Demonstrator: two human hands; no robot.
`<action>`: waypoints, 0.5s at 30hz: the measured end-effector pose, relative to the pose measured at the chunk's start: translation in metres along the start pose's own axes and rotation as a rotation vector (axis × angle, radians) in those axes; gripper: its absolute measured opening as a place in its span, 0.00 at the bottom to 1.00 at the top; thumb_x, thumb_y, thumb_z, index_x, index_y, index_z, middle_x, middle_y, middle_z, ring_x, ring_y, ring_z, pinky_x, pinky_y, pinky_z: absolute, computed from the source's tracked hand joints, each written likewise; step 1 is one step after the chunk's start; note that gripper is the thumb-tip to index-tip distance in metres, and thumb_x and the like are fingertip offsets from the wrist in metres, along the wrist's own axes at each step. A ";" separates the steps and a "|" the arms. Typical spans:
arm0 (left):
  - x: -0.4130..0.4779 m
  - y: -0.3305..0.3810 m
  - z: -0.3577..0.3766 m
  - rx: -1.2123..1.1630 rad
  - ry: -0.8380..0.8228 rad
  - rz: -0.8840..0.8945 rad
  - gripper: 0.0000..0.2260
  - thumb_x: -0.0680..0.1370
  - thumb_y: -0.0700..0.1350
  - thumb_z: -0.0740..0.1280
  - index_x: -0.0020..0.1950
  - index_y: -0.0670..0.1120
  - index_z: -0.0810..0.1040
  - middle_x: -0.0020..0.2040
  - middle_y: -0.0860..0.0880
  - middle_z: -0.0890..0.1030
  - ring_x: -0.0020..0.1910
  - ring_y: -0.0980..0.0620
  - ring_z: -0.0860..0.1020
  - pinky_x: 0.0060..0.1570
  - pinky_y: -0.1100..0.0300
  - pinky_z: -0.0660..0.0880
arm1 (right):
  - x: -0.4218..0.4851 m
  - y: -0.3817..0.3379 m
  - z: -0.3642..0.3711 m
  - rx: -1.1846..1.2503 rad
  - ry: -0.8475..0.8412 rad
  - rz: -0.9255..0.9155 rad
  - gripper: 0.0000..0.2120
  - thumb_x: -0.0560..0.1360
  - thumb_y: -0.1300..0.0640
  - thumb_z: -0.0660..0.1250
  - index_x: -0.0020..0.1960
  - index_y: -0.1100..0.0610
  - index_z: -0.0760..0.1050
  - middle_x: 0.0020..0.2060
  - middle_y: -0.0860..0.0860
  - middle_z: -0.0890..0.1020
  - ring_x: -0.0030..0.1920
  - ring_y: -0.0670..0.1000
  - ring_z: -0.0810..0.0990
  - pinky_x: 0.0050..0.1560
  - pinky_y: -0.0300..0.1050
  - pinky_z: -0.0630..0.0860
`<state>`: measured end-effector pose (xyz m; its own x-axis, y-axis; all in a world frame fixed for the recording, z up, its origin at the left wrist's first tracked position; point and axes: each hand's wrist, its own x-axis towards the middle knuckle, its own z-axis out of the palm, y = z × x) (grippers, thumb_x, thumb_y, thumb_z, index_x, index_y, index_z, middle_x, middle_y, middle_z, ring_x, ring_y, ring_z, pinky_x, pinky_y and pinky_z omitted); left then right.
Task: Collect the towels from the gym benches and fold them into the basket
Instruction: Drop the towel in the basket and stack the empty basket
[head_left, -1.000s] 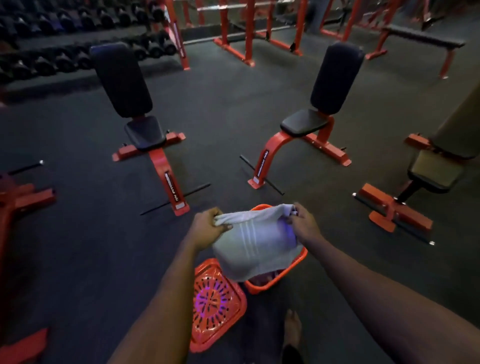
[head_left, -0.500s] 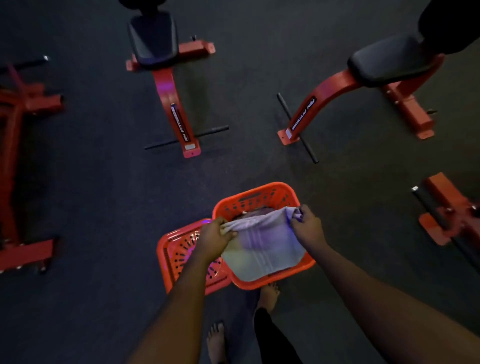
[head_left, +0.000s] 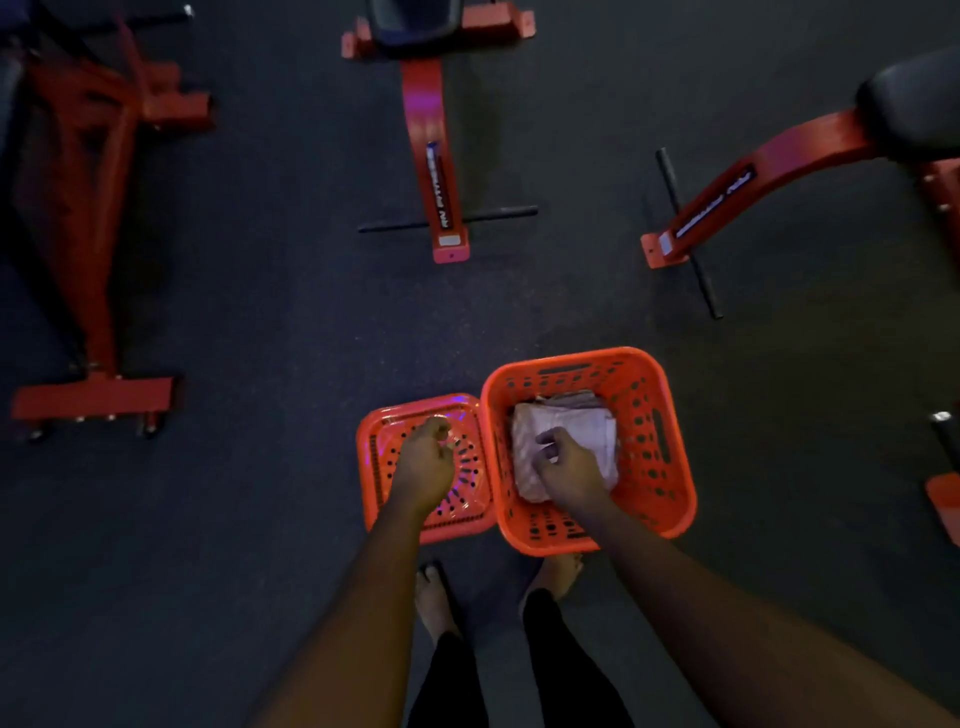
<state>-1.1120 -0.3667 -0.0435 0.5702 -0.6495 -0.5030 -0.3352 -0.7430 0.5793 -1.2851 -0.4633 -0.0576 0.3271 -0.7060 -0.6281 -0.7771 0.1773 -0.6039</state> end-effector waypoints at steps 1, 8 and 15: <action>0.000 -0.019 -0.002 -0.005 -0.005 -0.033 0.13 0.75 0.32 0.62 0.58 0.39 0.78 0.55 0.41 0.82 0.55 0.43 0.79 0.53 0.59 0.71 | -0.003 -0.004 0.024 -0.002 -0.026 -0.010 0.10 0.74 0.61 0.64 0.54 0.57 0.77 0.41 0.56 0.83 0.47 0.58 0.82 0.47 0.46 0.75; 0.041 -0.206 0.044 -0.011 0.027 -0.182 0.16 0.74 0.29 0.60 0.59 0.39 0.78 0.53 0.39 0.83 0.53 0.43 0.81 0.49 0.60 0.72 | 0.035 0.052 0.241 0.062 -0.193 0.071 0.11 0.73 0.63 0.63 0.53 0.60 0.78 0.47 0.59 0.84 0.50 0.59 0.82 0.47 0.46 0.72; 0.126 -0.453 0.169 0.078 0.058 -0.435 0.21 0.76 0.44 0.67 0.66 0.37 0.68 0.63 0.35 0.74 0.61 0.35 0.74 0.59 0.48 0.71 | 0.145 0.197 0.448 0.055 -0.208 0.158 0.16 0.72 0.66 0.66 0.59 0.61 0.77 0.56 0.58 0.82 0.57 0.56 0.80 0.55 0.42 0.72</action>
<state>-1.0148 -0.1397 -0.4775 0.7108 -0.2656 -0.6513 -0.1092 -0.9564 0.2708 -1.1497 -0.2238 -0.4875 0.3117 -0.5118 -0.8005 -0.7988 0.3151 -0.5125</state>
